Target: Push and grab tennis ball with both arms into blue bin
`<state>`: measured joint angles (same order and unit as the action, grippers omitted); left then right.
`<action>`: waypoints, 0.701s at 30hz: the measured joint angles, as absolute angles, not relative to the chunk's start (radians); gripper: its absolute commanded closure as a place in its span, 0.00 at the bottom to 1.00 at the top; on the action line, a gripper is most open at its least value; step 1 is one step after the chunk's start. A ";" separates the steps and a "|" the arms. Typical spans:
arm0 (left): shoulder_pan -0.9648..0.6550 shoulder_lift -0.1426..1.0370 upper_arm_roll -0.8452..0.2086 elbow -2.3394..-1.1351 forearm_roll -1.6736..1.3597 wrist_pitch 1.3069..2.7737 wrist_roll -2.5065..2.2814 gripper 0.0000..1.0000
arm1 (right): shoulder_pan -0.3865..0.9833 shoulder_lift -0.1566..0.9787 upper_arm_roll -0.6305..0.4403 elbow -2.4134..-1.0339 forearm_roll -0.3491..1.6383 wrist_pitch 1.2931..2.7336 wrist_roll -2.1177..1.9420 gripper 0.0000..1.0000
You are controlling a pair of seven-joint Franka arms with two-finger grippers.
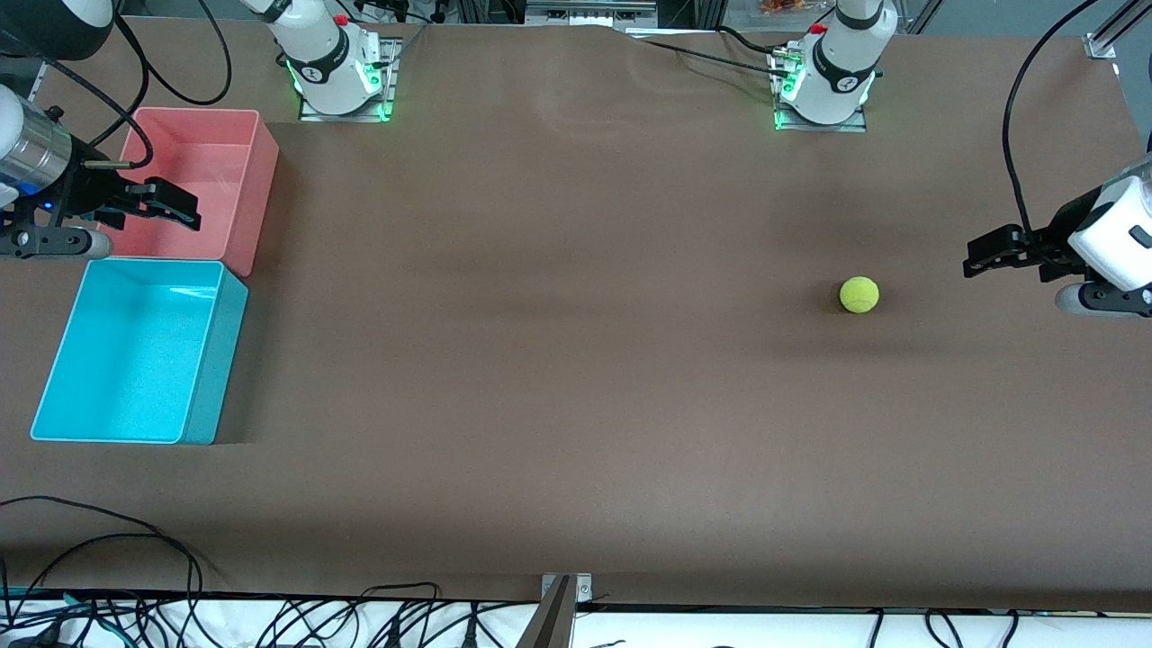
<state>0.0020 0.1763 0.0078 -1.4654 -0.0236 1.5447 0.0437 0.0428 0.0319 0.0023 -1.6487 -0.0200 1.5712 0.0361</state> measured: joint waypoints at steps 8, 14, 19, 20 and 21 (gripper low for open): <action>0.002 0.177 0.008 -1.468 -0.024 1.545 0.044 0.06 | 0.043 0.032 0.002 -1.649 -0.020 1.571 0.036 0.00; 0.003 0.177 0.010 -1.470 -0.024 1.545 0.023 0.70 | 0.043 0.032 0.002 -1.649 -0.020 1.571 0.036 0.00; 0.003 0.178 0.010 -1.471 -0.024 1.545 -0.012 1.00 | 0.043 0.032 0.002 -1.649 -0.020 1.570 0.036 0.00; 0.003 0.178 0.010 -1.471 -0.024 1.545 -0.015 1.00 | 0.043 0.032 0.002 -1.649 -0.020 1.570 0.036 0.00; 0.003 0.178 0.010 -1.471 -0.024 1.545 -0.017 1.00 | 0.043 0.032 0.002 -1.649 -0.020 1.570 0.036 0.00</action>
